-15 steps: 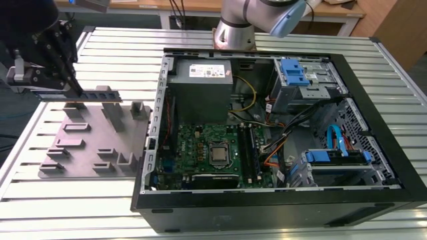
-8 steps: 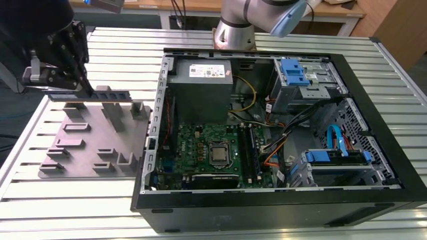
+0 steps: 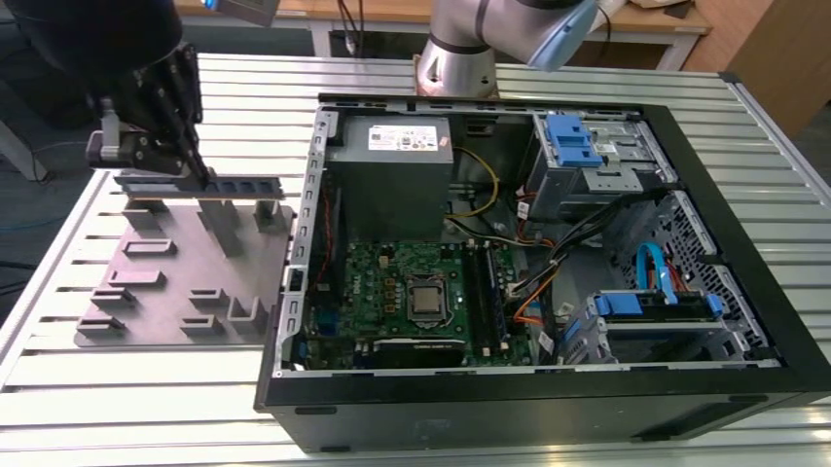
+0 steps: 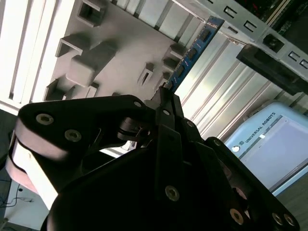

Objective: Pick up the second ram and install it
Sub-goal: 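Pick up the second ram and move it above second insertion slot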

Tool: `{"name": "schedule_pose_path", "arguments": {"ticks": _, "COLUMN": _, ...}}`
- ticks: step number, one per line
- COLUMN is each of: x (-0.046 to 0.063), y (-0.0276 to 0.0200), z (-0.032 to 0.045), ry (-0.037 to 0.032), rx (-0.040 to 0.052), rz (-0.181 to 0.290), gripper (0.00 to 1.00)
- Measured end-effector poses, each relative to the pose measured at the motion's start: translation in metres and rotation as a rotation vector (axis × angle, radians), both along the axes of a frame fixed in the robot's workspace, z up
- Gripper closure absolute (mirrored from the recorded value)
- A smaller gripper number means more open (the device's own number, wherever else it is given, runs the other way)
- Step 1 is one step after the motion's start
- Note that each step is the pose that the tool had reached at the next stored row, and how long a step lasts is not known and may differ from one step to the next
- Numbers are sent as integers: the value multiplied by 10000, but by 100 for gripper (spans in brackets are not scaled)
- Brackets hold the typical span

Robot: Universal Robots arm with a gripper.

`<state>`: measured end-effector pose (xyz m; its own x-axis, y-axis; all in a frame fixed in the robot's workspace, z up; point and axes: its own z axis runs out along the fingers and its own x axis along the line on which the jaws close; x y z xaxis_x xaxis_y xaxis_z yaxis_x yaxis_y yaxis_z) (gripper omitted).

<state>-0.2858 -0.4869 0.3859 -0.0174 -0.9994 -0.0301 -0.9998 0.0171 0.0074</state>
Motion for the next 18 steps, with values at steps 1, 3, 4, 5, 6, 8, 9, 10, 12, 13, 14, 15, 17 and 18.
{"name": "schedule_pose_path", "arguments": {"ticks": 1, "x": 30, "y": 0, "z": 0, "ry": 1, "rx": 0, "rz": 0, "gripper": 89}}
{"name": "schedule_pose_path", "arguments": {"ticks": 3, "x": 83, "y": 0, "z": 0, "ry": 2, "rx": 1, "rz": 0, "gripper": 89}}
{"name": "schedule_pose_path", "arguments": {"ticks": 4, "x": 105, "y": 0, "z": -1, "ry": 3, "rx": 1, "rz": 1, "gripper": 89}}
{"name": "schedule_pose_path", "arguments": {"ticks": 5, "x": 127, "y": 0, "z": 0, "ry": 3, "rx": 1, "rz": 1, "gripper": 89}}
{"name": "schedule_pose_path", "arguments": {"ticks": 6, "x": 148, "y": 0, "z": 0, "ry": 4, "rx": 1, "rz": 1, "gripper": 89}}
{"name": "schedule_pose_path", "arguments": {"ticks": 8, "x": 192, "y": 0, "z": 0, "ry": 5, "rx": 0, "rz": 0, "gripper": 89}}
{"name": "schedule_pose_path", "arguments": {"ticks": 9, "x": 220, "y": 0, "z": 0, "ry": 5, "rx": 1, "rz": 0, "gripper": 89}}
{"name": "schedule_pose_path", "arguments": {"ticks": 10, "x": 241, "y": 0, "z": 0, "ry": 5, "rx": 1, "rz": 0, "gripper": 89}}
{"name": "schedule_pose_path", "arguments": {"ticks": 12, "x": 287, "y": 0, "z": 0, "ry": 6, "rx": 1, "rz": 0, "gripper": 89}}
{"name": "schedule_pose_path", "arguments": {"ticks": 13, "x": 309, "y": 0, "z": -1, "ry": 6, "rx": 1, "rz": 0, "gripper": 89}}
{"name": "schedule_pose_path", "arguments": {"ticks": 14, "x": 332, "y": 0, "z": 0, "ry": 6, "rx": 1, "rz": 1, "gripper": 89}}
{"name": "schedule_pose_path", "arguments": {"ticks": 15, "x": 355, "y": 0, "z": -1, "ry": 6, "rx": 1, "rz": 1, "gripper": 89}}
{"name": "schedule_pose_path", "arguments": {"ticks": 17, "x": 402, "y": 0, "z": 0, "ry": 9, "rx": 0, "rz": 1, "gripper": 89}}
{"name": "schedule_pose_path", "arguments": {"ticks": 18, "x": 429, "y": 0, "z": 0, "ry": 9, "rx": 0, "rz": 1, "gripper": 89}}
